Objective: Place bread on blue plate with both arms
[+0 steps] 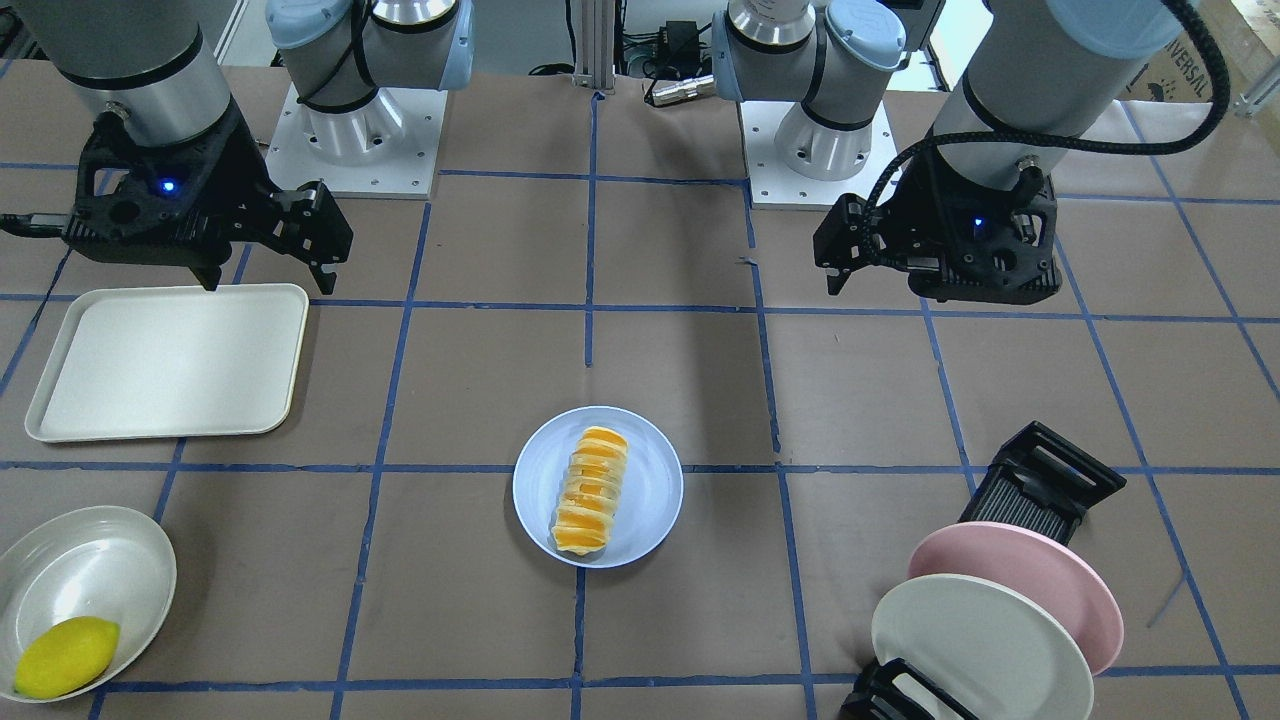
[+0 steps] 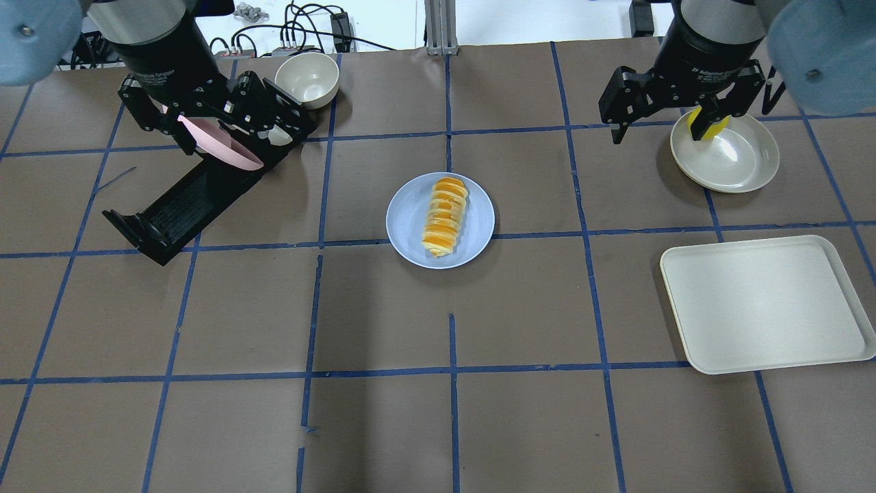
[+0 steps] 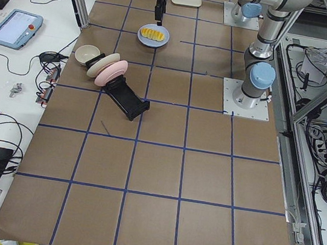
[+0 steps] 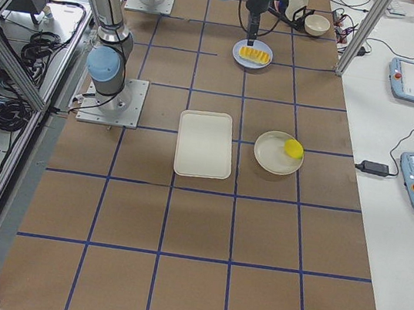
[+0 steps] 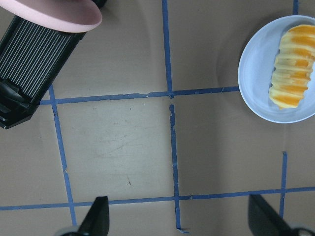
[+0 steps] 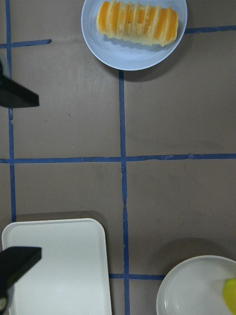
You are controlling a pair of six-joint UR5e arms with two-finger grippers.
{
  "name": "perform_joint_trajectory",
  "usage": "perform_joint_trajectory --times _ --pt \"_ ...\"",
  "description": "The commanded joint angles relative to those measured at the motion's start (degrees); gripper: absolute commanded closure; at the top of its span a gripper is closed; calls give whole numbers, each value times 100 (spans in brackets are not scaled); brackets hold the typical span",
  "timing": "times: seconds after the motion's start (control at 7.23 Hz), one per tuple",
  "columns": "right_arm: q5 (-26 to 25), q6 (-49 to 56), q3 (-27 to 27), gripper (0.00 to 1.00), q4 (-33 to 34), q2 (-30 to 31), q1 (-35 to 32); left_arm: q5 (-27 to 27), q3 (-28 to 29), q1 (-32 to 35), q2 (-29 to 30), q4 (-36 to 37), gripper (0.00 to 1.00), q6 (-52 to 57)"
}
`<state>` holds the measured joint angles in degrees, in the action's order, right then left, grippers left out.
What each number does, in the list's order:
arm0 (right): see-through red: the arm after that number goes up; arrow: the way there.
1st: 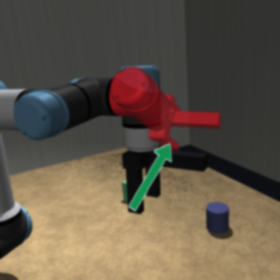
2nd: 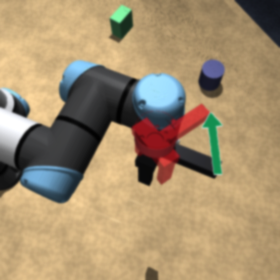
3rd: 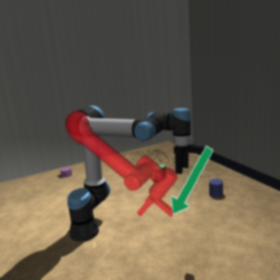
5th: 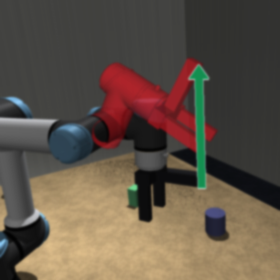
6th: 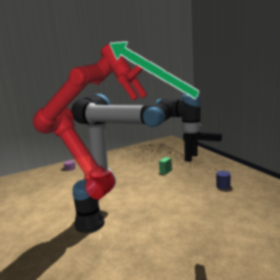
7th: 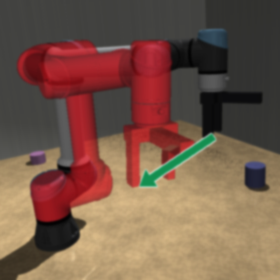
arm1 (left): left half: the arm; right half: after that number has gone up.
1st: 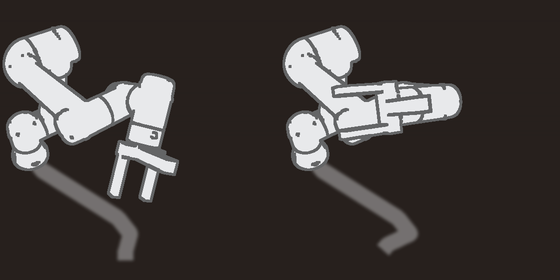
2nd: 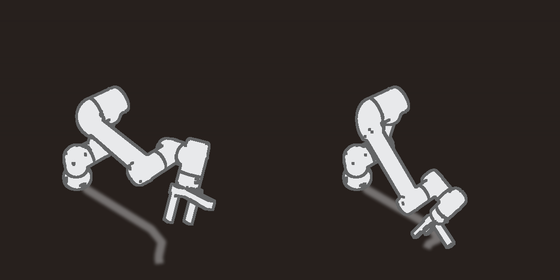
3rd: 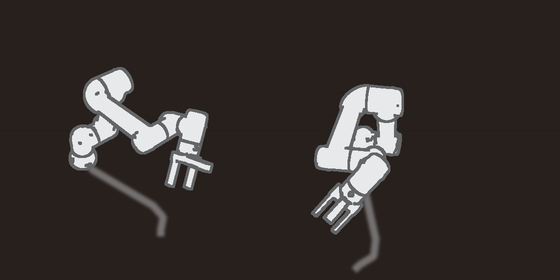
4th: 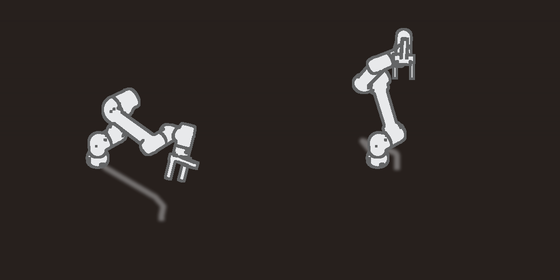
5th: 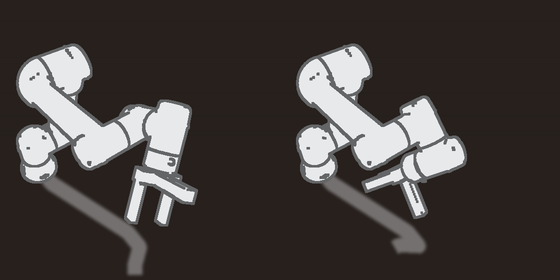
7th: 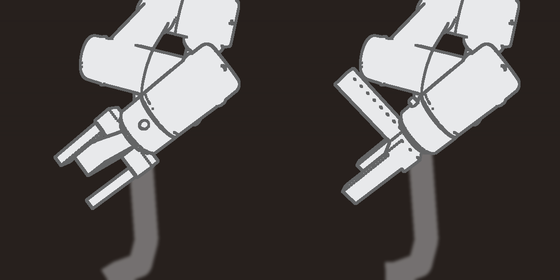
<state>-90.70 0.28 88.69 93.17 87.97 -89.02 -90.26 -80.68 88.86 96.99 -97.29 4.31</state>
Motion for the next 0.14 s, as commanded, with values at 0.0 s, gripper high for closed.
perform_joint_trajectory --times 0.0 --pt "0 7 17 0 -9 1 -1 -9 0 0 4 0 0 0"
